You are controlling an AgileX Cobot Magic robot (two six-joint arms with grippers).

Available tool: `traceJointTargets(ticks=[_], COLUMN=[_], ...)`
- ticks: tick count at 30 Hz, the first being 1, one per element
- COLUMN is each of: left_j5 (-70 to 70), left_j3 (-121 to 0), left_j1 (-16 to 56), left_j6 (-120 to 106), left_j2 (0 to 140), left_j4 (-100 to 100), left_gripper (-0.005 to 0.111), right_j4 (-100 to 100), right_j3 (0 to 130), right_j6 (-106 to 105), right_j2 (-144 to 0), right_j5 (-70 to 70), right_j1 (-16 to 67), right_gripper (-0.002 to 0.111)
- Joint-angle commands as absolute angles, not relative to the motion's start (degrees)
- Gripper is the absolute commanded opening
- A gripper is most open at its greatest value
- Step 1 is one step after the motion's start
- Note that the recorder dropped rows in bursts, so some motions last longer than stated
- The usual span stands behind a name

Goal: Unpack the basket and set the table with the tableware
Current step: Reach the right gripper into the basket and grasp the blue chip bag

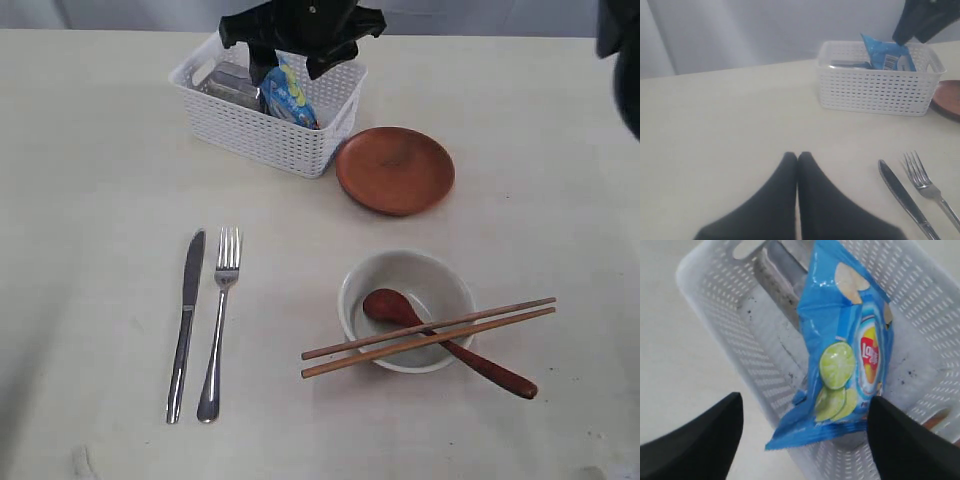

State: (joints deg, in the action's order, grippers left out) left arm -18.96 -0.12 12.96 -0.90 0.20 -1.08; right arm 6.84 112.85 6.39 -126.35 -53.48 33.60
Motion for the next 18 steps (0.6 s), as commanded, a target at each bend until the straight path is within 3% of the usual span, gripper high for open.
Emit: traceJointTargets(ticks=[1, 7, 11, 14, 18], left_j5=[-18.3, -18.3, -18.3, -18.3, -18.3], left_j3=[0.0, 0.0, 0.0, 0.0, 0.0], left_j1=[13.3, 13.3, 13.3, 13.3, 13.3], left_j6=[-0.6, -0.6, -0.6, -0.6, -0.6], left_j2=[0.0, 0.0, 0.0, 0.0, 0.0], left_j4=[-0.6, -0.7, -0.7, -0.7, -0.7], left_gripper=[0.000, 0.000, 0.000, 0.000, 0.000], right_j4=[2.0, 2.0, 1.9, 1.4, 0.0], right_j3=[118.4, 120.8, 121.2, 122.8, 126.5], right_j6=[11.0, 10.7, 9.6, 7.4, 6.2], right_j2=[-131.3, -135.1, -135.6, -135.1, -134.0], right_j5=[-56.1, -56.5, -57.0, -59.1, -63.6], right_j1=[33.6, 33.6, 33.6, 33.6, 33.4], right_gripper=[0.066, 0.060, 0.032, 0.004, 0.000])
